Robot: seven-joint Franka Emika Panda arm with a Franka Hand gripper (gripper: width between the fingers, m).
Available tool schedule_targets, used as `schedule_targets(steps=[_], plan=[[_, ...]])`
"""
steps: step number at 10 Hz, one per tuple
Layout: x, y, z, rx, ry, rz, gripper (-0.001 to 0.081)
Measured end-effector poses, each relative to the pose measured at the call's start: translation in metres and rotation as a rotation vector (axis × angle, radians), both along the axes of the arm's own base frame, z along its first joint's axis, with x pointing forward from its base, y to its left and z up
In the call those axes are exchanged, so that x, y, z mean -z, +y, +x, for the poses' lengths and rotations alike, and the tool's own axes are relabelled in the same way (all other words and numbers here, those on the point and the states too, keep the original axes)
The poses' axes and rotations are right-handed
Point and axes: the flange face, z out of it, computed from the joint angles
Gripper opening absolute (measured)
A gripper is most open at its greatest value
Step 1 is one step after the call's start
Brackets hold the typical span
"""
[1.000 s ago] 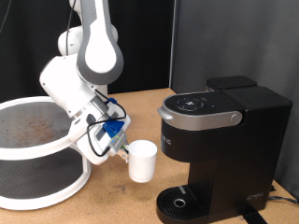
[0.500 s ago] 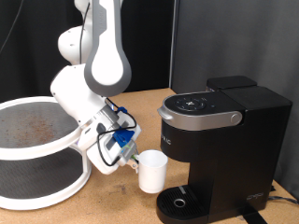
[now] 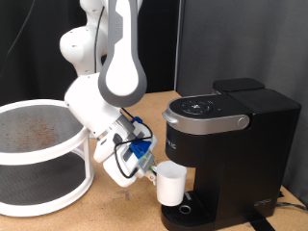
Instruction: Make a cup of coffee with the keurig machine
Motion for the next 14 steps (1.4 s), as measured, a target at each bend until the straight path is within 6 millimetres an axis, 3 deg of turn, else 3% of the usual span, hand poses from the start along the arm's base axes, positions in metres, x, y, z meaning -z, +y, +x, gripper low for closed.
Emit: schedule_targets(steps=[5, 14], plan=[[0.007, 0.012, 0.020, 0.007, -0.015, -0.002, 0.0063], [0.025, 0.015, 0.020, -0.014, -0.028, 0.044, 0.0063]])
